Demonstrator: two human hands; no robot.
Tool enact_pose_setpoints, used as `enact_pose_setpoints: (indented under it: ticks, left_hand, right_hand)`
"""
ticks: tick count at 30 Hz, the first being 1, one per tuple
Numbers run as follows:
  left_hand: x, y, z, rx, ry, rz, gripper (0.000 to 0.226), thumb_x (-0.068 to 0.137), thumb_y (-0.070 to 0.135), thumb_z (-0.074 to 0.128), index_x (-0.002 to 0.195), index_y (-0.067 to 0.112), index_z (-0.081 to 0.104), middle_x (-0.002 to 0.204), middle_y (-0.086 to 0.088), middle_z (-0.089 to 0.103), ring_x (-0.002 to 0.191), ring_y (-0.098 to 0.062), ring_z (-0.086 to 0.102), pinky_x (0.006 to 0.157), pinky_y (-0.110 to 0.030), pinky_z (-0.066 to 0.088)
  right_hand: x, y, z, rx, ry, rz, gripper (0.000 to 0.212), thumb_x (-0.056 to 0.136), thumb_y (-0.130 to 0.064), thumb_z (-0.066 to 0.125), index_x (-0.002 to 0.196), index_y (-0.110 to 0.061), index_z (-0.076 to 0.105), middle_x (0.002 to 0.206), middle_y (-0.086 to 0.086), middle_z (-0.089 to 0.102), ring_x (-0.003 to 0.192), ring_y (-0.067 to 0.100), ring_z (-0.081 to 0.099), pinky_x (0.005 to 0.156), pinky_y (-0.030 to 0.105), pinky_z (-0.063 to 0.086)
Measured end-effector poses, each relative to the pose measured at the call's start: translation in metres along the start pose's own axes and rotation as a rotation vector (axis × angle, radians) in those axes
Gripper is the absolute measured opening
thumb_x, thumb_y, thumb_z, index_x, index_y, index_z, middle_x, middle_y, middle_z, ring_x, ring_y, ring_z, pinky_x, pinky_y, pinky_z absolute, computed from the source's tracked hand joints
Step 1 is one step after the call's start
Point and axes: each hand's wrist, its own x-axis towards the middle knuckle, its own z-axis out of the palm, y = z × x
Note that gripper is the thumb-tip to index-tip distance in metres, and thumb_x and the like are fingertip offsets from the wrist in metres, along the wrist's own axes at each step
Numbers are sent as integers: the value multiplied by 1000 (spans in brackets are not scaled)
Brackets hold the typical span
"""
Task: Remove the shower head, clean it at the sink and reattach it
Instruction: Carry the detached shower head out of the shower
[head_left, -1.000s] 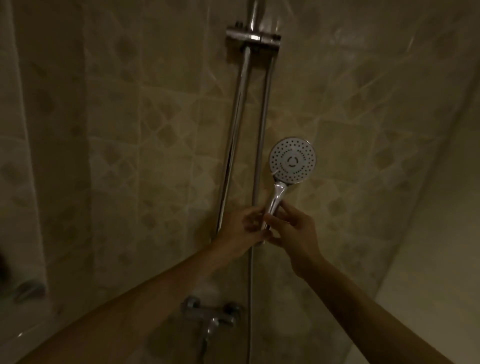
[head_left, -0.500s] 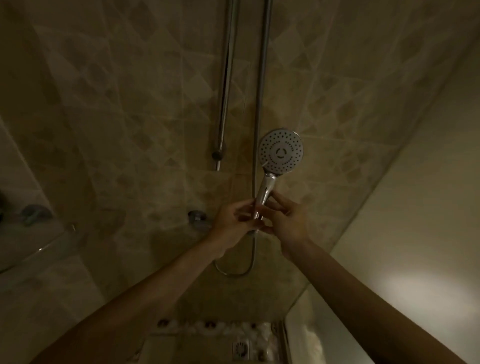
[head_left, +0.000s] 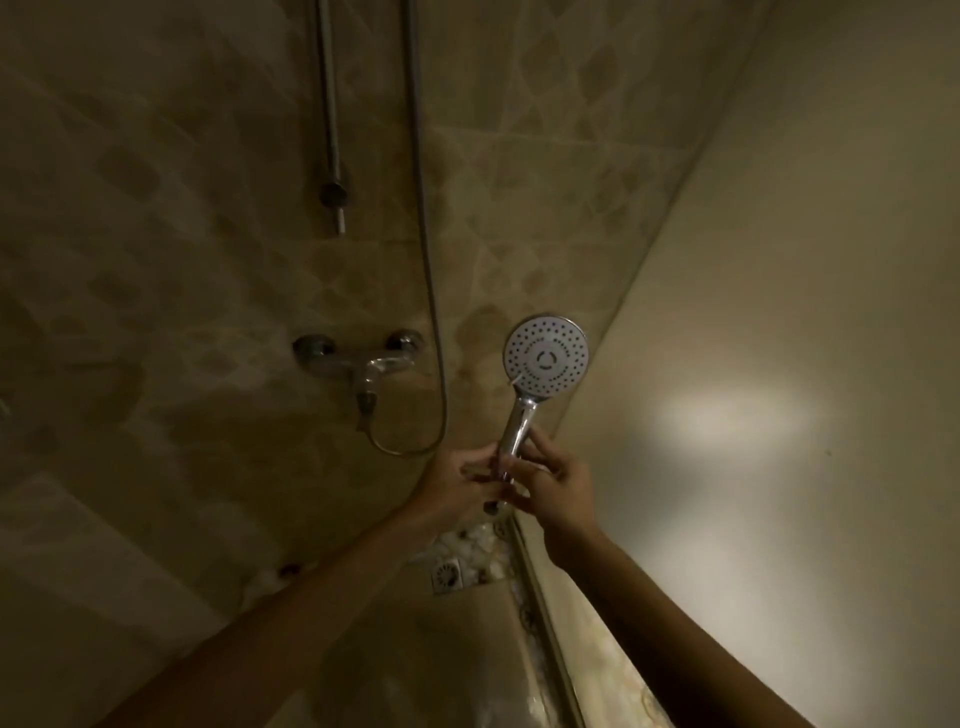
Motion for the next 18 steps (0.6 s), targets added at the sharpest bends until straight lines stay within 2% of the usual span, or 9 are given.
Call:
enact_pose_setpoints:
  ticks: [1, 3, 5, 8, 11, 14, 16, 18]
  left_hand:
    - [-4, -5, 8, -11, -35, -12, 48, 80, 7, 76, 108, 46, 75, 106, -4, 79, 95, -18, 74, 79, -34, 60]
    - [-13, -16, 23, -26, -115, -37, 44, 83, 4, 73, 112, 37, 76, 108, -7, 79, 99, -20, 73, 84, -38, 59]
    - [-25, -27, 38, -17, -200, -68, 39, 87, 2, 70, 118, 26, 75, 106, -3, 79, 100, -16, 74, 80, -30, 60]
    - [-50, -46, 65, 64, -281, -108, 33, 89, 1, 68, 120, 12, 73, 102, -3, 79, 98, -18, 75, 77, -23, 59]
    - [-86, -68, 103, 111, -355, -193, 34, 88, -6, 68, 118, 10, 72, 100, -3, 79, 95, -21, 75, 78, -28, 61]
    - [-123, -88, 140, 170, -512, -255, 35, 89, -7, 66, 118, 11, 73, 98, -2, 79, 89, -14, 75, 74, -25, 60]
    - [-143, -98, 166, 232, -600, -258, 35, 89, -6, 66, 120, 8, 73, 101, -5, 78, 90, -9, 74, 74, -20, 57]
    - [-161, -106, 192, 262, -677, -281, 37, 90, -6, 65, 123, 9, 72, 107, -7, 77, 92, -8, 74, 74, -19, 57]
  right_hand:
    - [-9, 6, -8, -1, 11, -3, 47, 96, 3, 63, 127, -32, 68, 108, 7, 79, 96, 24, 78, 70, 30, 63]
    - [-29, 19, -23, -12, 35, -9, 48, 97, 1, 62, 122, -40, 70, 108, 6, 79, 98, 22, 77, 70, 27, 63]
    - [-54, 35, -38, -9, 81, -18, 45, 97, -2, 62, 114, -41, 75, 105, 5, 80, 98, 23, 77, 73, 28, 63]
    - [-99, 69, -57, 14, 186, -5, 43, 97, -5, 64, 116, -42, 73, 104, 2, 79, 98, 23, 77, 78, 35, 65]
    - [-150, 110, -80, 42, 320, 36, 44, 96, -3, 66, 123, -38, 71, 113, 7, 76, 97, 26, 77, 80, 42, 65]
    - [-205, 144, -103, 110, 426, 103, 55, 94, 3, 67, 139, -29, 64, 110, 16, 74, 101, 36, 74, 85, 49, 64]
    - [-243, 159, -118, 166, 511, 143, 57, 94, 3, 68, 144, -24, 60, 109, 14, 74, 102, 35, 73, 86, 47, 64]
    - [-279, 171, -133, 204, 593, 158, 57, 93, 3, 68, 143, -23, 61, 108, 11, 76, 97, 30, 75, 79, 39, 64]
